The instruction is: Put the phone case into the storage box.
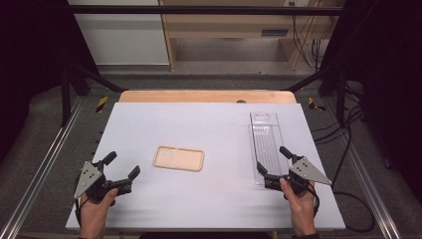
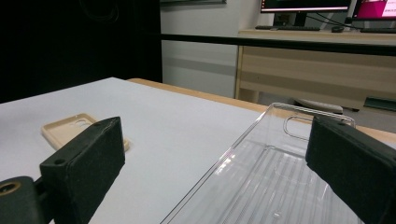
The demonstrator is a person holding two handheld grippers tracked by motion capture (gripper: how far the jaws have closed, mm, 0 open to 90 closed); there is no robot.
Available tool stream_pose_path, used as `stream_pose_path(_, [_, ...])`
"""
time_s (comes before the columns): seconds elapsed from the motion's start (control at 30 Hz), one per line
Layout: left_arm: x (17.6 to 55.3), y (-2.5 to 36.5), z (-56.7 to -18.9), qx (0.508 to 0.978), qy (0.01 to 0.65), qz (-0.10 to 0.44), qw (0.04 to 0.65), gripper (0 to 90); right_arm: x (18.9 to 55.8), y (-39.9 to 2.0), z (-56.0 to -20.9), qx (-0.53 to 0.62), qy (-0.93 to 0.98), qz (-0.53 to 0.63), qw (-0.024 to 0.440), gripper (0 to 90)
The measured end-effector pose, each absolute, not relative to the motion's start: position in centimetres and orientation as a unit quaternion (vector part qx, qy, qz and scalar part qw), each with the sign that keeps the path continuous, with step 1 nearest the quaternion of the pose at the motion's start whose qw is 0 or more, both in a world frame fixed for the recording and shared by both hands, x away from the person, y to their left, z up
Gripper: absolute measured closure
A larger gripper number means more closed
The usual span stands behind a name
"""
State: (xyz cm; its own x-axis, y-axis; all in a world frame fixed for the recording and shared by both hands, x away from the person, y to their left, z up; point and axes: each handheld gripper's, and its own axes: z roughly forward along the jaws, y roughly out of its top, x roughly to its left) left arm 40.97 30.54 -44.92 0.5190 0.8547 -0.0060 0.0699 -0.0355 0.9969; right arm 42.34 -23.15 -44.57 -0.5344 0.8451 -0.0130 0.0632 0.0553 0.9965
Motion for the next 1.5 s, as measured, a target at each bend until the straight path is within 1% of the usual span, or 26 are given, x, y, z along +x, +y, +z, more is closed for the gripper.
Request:
stream_pose_path(0.33, [40.8, 29.9, -44.8, 0.647, 0.369, 0.324, 0.584, 2.3, 42.2, -23.2, -44.7, 0.355, 0.645, 0.590, 0.332, 4.2])
stream_pose_path(0.5, [40.8, 28.7, -44.8, 0.666, 0.367, 0.307, 0.573, 2.5, 42.2, -23.2, -44.7, 0.354, 0.646, 0.588, 0.333, 4.1])
stream_pose_path(0.73, [41.8, 25.9, -44.6, 0.700, 0.366, 0.276, 0.547, 2.4, 42.1, -23.4, -44.7, 0.357, 0.644, 0.586, 0.339, 3.7])
stream_pose_path(1.07, [43.1, 22.6, -44.0, 0.730, 0.346, 0.259, 0.529, 2.5, 42.1, -23.4, -44.7, 0.357, 0.645, 0.585, 0.339, 3.6])
stream_pose_path(1.3, [44.2, 19.7, -43.8, 0.762, 0.331, 0.238, 0.503, 2.8, 42.1, -23.4, -44.7, 0.357, 0.643, 0.587, 0.338, 3.3])
stream_pose_path(1.5, [44.9, 17.6, -44.0, 0.777, 0.327, 0.225, 0.488, 3.3, 42.1, -23.5, -44.8, 0.360, 0.641, 0.589, 0.336, 3.3])
